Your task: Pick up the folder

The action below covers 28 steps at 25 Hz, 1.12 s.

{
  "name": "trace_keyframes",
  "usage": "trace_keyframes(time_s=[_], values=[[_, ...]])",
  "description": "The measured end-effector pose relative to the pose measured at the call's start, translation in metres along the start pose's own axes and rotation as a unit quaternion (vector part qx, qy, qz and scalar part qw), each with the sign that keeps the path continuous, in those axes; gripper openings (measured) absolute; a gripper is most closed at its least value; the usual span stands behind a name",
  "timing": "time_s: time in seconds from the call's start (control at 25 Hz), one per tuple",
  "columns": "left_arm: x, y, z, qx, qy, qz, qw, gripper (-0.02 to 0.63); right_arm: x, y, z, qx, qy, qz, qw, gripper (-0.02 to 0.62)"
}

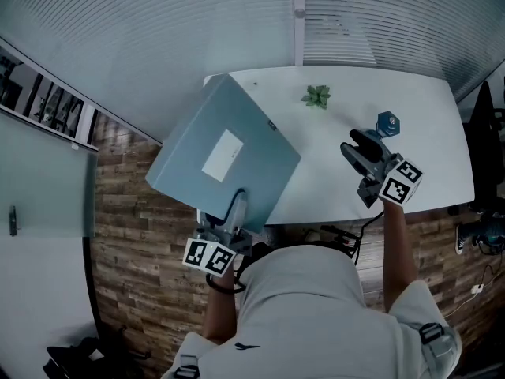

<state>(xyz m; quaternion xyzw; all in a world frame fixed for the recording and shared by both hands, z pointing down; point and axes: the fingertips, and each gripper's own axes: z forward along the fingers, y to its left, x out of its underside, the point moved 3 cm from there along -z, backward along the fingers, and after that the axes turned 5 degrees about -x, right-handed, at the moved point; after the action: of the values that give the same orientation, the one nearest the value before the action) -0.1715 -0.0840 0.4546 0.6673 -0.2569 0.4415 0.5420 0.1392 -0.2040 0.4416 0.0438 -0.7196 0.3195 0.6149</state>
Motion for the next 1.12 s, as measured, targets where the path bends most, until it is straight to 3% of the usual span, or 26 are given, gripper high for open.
trace_keyframes(time_s=[0.08, 0.2, 0.28, 0.32, 0.56, 1.12], values=[[-0.019, -0.001, -0.010, -0.043, -0.037, 0.083, 0.9950, 0.296, -0.004, 0.015, -0.003, 0.038, -0.007, -0.049, 0.998, 0.183], [-0.033, -0.010, -0.021, -0.083, -0.063, 0.208, 0.9727, 0.295, -0.005, 0.026, -0.014, 0.134, -0.033, -0.109, 0.984, 0.099], [-0.033, -0.016, -0.026, -0.093, -0.069, 0.260, 0.9585, 0.292, 0.000, 0.035, -0.021, 0.181, -0.047, -0.139, 0.972, 0.037], [-0.032, -0.018, -0.028, -0.094, -0.072, 0.269, 0.9559, 0.291, 0.003, 0.040, -0.022, 0.192, -0.050, -0.150, 0.969, 0.023], [-0.021, -0.018, -0.033, -0.092, -0.076, 0.208, 0.9709, 0.290, 0.013, 0.055, -0.018, 0.203, -0.032, -0.197, 0.959, 0.002], [-0.033, -0.006, -0.034, -0.113, -0.089, 0.212, 0.9666, 0.290, 0.012, 0.060, -0.010, 0.188, -0.023, -0.199, 0.961, 0.000]])
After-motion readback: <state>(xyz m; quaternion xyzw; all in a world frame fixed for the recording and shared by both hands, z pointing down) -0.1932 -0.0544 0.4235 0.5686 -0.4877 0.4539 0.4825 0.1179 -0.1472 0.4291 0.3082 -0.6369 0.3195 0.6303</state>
